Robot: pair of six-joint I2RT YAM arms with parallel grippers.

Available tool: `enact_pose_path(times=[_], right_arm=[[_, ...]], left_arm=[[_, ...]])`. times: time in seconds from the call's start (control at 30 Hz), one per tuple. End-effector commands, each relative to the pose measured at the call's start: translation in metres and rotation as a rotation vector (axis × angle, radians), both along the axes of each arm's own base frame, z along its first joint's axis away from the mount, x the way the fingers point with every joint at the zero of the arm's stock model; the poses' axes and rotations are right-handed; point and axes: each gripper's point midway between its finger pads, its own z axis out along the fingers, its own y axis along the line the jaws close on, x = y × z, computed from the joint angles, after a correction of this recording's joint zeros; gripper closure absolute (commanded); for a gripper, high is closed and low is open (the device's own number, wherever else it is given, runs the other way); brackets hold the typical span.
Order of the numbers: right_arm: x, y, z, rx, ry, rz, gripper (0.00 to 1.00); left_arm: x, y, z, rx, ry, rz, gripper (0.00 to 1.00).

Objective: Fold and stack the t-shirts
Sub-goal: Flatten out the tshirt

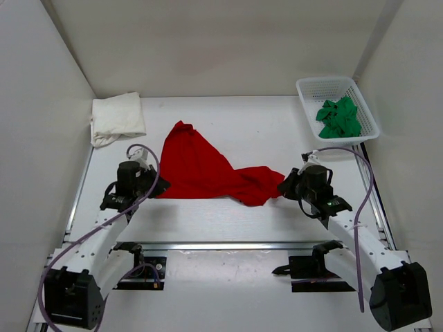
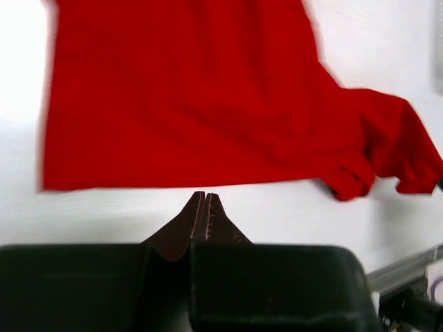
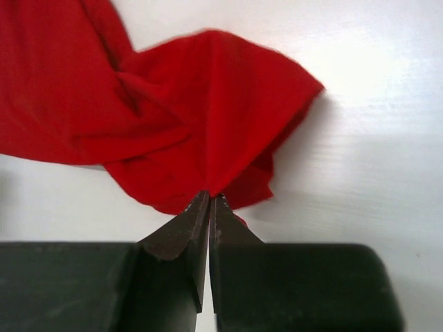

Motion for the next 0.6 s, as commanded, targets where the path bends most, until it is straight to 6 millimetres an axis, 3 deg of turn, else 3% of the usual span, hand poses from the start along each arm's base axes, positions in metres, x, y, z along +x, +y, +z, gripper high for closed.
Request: enact_pose_path(times=[0.0, 0.07, 0.17, 0.3, 0.33, 0.37, 0.43, 0.57], right_arm=[[0.018, 0.003, 0.032, -0.042, -0.096, -0.002, 1.0], [0.02, 0.009, 0.034, -0.046, -0.095, 0.016, 1.0], [0.022, 0.011, 0.033, -0.074, -0.097, 0.003, 1.0], [0.02, 0.019, 0.038, -0.01, -0.12, 0.031, 1.0], [0.018, 0.023, 0.035, 0.005, -0.101, 0.045, 1.0], [0.018, 0.016, 0.033, -0.008, -0.089, 0.016, 1.0], [0.014, 0.013, 0.025, -0.023, -0.059, 0.001, 1.0], [0.01, 0.008, 0.026, 0.025, -0.067, -0.003, 1.0]], left_arm=[[0.013, 0.001, 0.033, 0.124, -0.096, 0.042, 1.0], [0.021, -0.005, 0.046, 0.037, -0.155, 0.056, 1.0], [0.018, 0.005, 0.019, -0.081, -0.105, 0.07, 1.0], [0.013, 0.023, 0.003, -0.275, -0.111, 0.119, 1.0], [0.01, 0.026, -0.005, -0.255, -0.09, 0.124, 0.98], [0.008, 0.024, -0.009, -0.234, -0.049, 0.117, 0.88], [0.003, 0.042, -0.026, -0.09, 0.026, 0.199, 0.74], [-0.012, 0.08, -0.035, 0.049, 0.117, 0.381, 0.59]])
